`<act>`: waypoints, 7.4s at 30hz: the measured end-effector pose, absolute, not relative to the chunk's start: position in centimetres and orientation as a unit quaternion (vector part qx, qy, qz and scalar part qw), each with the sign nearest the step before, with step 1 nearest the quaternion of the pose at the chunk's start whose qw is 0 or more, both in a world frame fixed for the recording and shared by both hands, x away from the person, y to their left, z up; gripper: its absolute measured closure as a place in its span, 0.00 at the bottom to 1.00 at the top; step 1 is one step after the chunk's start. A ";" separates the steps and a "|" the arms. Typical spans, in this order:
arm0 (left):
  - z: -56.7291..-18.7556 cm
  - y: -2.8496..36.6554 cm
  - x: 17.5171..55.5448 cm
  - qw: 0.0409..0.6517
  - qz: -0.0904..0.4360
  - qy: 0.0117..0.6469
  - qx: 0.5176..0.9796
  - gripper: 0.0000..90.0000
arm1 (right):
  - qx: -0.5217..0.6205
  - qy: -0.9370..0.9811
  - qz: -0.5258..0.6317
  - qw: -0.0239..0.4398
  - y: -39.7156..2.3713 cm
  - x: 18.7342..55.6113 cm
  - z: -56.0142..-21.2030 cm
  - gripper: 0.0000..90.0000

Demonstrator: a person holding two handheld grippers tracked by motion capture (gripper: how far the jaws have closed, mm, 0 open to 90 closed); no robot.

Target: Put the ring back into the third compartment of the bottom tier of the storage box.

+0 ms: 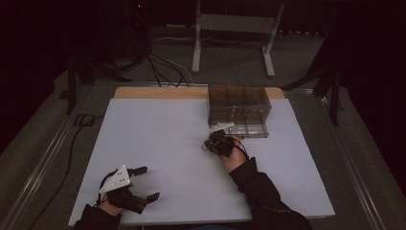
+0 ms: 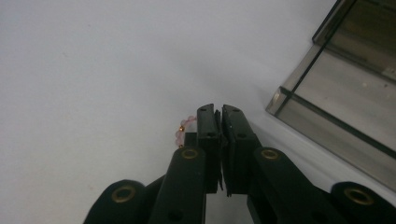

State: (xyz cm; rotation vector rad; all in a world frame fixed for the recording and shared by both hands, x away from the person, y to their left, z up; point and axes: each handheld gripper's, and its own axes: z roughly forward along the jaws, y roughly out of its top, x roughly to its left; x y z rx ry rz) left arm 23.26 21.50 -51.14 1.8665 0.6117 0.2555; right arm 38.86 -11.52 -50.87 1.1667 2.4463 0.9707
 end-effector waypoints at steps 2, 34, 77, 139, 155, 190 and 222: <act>-51.2 21.5 23.2 0.547 0.108 0.258 0.789 0.00 | 0.402 0.841 0.337 0.130 -11.6 38.8 -50.6 0.97; -51.1 21.5 23.3 0.549 0.108 0.258 0.788 0.00 | 0.398 0.833 0.361 0.132 -13.5 38.1 -47.1 0.96; -51.2 21.4 23.3 0.546 0.108 0.256 0.790 0.00 | 0.432 0.806 0.370 0.161 -18.4 38.8 -44.0 0.96; -51.1 21.4 23.2 0.547 0.108 0.257 0.789 0.00 | 0.543 0.740 0.348 0.192 -28.3 41.9 -44.4 0.96; -51.1 21.4 23.3 0.547 0.109 0.256 0.789 0.00 | 0.560 0.734 0.340 0.179 -28.5 42.7 -46.2 0.96; -51.1 21.4 23.2 0.549 0.110 0.256 0.788 0.00 | 0.587 0.728 0.313 0.164 -28.2 44.5 -49.5 0.96; -51.0 21.3 23.2 0.547 0.112 0.254 0.790 0.00 | 0.555 0.732 0.349 0.185 -26.5 42.8 -46.2 0.48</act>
